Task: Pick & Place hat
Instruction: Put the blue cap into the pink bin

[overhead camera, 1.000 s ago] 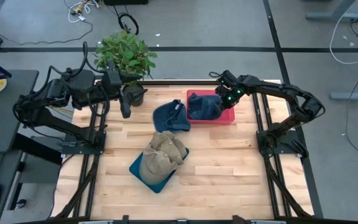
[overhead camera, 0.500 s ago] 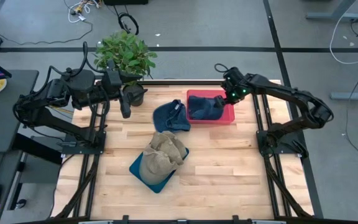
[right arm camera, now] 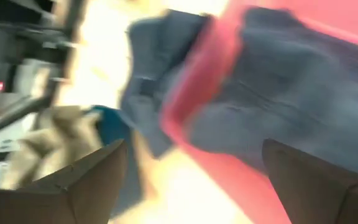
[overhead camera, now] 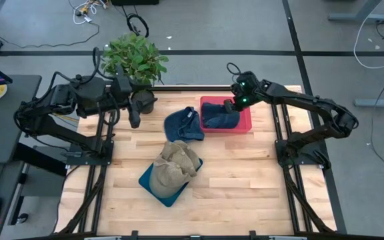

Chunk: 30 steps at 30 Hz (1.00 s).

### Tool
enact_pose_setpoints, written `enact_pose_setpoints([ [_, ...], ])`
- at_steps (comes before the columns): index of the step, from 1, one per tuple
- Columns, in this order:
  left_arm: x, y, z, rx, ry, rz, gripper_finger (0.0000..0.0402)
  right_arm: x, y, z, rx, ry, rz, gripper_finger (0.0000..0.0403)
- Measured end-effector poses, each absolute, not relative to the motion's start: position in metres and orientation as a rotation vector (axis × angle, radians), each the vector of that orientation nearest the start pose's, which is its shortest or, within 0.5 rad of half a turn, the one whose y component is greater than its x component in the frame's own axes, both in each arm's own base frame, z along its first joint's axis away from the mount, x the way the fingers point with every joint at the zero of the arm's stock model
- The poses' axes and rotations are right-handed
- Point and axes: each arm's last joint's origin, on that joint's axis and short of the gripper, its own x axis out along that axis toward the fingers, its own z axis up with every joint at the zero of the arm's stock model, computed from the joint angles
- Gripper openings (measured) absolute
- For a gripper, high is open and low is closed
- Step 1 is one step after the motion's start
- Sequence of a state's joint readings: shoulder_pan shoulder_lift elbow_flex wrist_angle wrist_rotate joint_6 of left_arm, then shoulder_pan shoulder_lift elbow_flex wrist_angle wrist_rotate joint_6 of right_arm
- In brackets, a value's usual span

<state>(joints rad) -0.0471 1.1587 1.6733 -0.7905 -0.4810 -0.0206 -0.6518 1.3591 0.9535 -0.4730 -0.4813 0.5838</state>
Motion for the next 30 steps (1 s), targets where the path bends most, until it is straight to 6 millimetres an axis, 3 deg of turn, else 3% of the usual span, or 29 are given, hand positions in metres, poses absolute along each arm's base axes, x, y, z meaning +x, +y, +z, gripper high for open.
enact_pose_setpoints([
  [8, 0.189, 0.004, 0.474, -0.008, 0.428, 0.435, 0.0234, 0.263, -0.124, 0.267, 0.923, 0.521, -0.205, 0.0373],
  [13, 0.193, 0.001, 0.462, -0.189, 0.520, 0.402, 0.0234, 0.274, -0.107, 0.274, 0.918, 0.473, -0.136, 0.0373],
  [15, 0.204, 0.001, 0.454, -0.283, 0.559, 0.427, 0.0234, 0.276, -0.102, 0.275, 0.936, 0.468, -0.121, 0.0373],
  [20, 0.228, 0.002, 0.429, -0.470, 0.699, 0.562, 0.0230, 0.272, -0.087, 0.289, 0.944, 0.437, -0.073, 0.0373],
  [26, 0.259, 0.017, 0.389, -0.452, 0.914, 0.769, 0.0206, 0.249, -0.067, 0.320, 0.885, 0.333, -0.101, 0.0373],
  [30, 0.283, 0.035, 0.359, -0.498, 0.967, 0.805, 0.0198, 0.231, -0.059, 0.337, 0.845, 0.262, -0.119, 0.0373],
])
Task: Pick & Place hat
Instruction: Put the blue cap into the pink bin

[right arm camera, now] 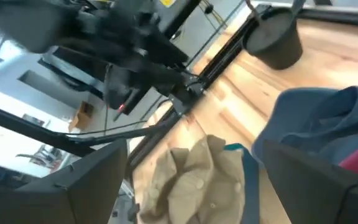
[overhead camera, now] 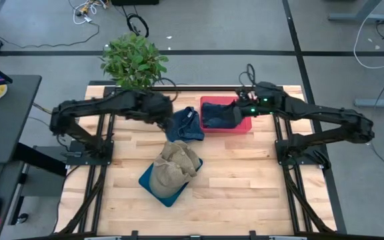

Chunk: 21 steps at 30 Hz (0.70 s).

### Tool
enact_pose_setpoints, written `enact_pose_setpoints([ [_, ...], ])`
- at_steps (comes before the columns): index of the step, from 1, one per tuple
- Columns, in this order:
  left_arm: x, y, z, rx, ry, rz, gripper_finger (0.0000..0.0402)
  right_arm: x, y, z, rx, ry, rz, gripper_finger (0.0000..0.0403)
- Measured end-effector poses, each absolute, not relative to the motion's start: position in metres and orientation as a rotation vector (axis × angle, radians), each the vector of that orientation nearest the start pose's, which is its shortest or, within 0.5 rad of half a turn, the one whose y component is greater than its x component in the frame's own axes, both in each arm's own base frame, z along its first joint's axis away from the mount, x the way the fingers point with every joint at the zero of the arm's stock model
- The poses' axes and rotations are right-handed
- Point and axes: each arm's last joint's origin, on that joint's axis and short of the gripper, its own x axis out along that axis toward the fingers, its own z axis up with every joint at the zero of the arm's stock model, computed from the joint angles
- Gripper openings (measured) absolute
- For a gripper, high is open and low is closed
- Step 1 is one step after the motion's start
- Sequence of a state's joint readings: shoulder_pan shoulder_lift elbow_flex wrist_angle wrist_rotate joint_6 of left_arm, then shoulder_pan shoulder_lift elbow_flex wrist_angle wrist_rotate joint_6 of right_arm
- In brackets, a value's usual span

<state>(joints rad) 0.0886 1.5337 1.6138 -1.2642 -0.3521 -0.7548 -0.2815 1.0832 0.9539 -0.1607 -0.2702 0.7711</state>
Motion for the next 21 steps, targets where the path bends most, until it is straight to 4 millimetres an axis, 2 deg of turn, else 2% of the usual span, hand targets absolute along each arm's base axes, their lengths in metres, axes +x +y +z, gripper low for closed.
enact_pose_setpoints([
  [5, 0.302, 0.061, 0.320, -0.554, 0.989, 0.803, 0.0203, 0.218, -0.049, 0.348, 0.803, 0.234, -0.102, 0.0373],
  [11, 0.304, 0.093, 0.284, -0.659, 0.979, 0.863, 0.0206, 0.217, -0.042, 0.347, 0.780, 0.262, -0.079, 0.0373],
  [17, 0.304, 0.108, 0.253, -0.681, 0.989, 0.906, 0.0207, 0.217, -0.041, 0.346, 0.768, 0.276, -0.075, 0.0373],
  [21, 0.305, 0.111, 0.233, -0.635, 1.031, 0.871, 0.0215, 0.217, -0.041, 0.346, 0.766, 0.276, -0.075, 0.0373],
])
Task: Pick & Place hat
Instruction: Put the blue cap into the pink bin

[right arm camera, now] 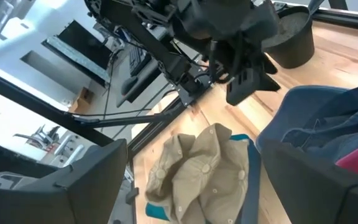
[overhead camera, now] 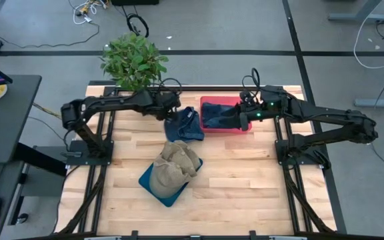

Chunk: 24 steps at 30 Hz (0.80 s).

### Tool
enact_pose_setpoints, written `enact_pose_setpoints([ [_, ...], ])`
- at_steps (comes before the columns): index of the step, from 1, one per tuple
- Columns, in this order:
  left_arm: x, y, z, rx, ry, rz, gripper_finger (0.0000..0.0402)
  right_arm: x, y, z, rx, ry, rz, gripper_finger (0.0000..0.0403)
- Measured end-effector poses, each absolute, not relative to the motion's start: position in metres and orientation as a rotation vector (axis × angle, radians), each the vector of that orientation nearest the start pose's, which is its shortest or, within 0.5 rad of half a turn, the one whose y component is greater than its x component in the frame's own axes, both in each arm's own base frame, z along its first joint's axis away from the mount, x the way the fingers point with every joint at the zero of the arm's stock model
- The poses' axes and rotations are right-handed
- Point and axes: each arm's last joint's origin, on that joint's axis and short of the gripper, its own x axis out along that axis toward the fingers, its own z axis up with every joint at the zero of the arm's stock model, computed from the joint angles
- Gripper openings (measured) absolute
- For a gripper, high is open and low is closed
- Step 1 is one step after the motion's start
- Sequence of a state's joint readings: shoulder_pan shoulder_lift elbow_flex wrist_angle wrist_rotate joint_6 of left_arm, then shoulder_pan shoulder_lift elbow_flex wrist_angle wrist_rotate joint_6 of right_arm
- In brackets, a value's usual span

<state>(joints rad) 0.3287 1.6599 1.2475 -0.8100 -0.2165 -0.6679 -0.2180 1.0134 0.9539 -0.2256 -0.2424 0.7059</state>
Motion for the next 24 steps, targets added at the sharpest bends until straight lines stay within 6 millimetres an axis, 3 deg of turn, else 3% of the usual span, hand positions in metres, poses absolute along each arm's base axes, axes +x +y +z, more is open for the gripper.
enact_pose_setpoints([
  [5, 0.308, 0.114, 0.210, -0.587, 1.041, 0.855, 0.0245, 0.217, -0.041, 0.346, 0.767, 0.273, -0.075, 0.0373],
  [12, 0.310, 0.128, 0.193, -0.564, 1.024, 0.787, 0.0277, 0.217, -0.041, 0.346, 0.786, 0.272, -0.077, 0.0373],
  [19, 0.303, 0.144, 0.174, -0.613, 1.042, 0.663, 0.0279, 0.217, -0.041, 0.346, 0.796, 0.267, -0.083, 0.0373],
  [24, 0.294, 0.144, 0.161, -0.631, 1.068, 0.668, 0.0263, 0.218, -0.041, 0.347, 0.794, 0.255, -0.095, 0.0373],
])
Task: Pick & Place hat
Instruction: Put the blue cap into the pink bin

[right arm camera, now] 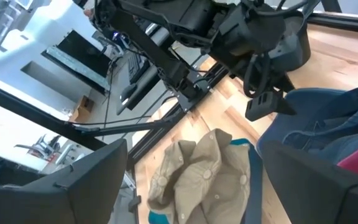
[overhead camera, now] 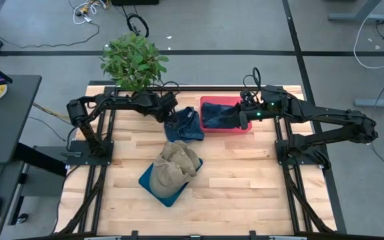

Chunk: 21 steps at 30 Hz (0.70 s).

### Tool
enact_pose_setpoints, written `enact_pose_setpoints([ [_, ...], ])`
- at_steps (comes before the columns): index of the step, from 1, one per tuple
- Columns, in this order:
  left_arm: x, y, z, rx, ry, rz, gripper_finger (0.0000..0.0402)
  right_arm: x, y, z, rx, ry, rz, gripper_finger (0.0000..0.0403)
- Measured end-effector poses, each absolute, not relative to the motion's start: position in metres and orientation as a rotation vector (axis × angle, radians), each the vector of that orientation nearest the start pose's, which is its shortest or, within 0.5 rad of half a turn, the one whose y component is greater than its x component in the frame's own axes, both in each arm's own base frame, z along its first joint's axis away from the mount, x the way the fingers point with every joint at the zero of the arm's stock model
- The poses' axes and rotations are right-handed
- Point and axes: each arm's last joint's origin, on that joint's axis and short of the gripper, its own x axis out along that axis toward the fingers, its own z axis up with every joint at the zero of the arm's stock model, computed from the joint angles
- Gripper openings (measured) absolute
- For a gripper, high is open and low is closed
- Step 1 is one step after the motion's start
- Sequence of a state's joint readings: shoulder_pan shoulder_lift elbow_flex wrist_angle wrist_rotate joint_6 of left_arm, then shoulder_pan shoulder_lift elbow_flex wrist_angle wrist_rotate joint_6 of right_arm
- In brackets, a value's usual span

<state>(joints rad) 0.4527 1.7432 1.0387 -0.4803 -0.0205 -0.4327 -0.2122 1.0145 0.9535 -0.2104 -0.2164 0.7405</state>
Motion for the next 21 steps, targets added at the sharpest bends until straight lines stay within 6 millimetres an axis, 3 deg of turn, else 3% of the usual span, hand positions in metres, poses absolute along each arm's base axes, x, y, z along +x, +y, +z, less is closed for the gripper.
enact_pose_setpoints([
  [5, 0.290, 0.141, 0.155, -0.605, 1.102, 0.656, 0.0206, 0.218, -0.041, 0.347, 0.791, 0.249, -0.111, 0.0373],
  [14, 0.290, 0.140, 0.158, -0.602, 1.097, 0.637, 0.0020, 0.218, -0.041, 0.347, 0.789, 0.241, -0.116, 0.0373],
  [21, 0.284, 0.135, 0.173, -0.564, 1.094, 0.612, 0.0012, 0.218, -0.041, 0.347, 0.789, 0.241, -0.116, 0.0373],
])
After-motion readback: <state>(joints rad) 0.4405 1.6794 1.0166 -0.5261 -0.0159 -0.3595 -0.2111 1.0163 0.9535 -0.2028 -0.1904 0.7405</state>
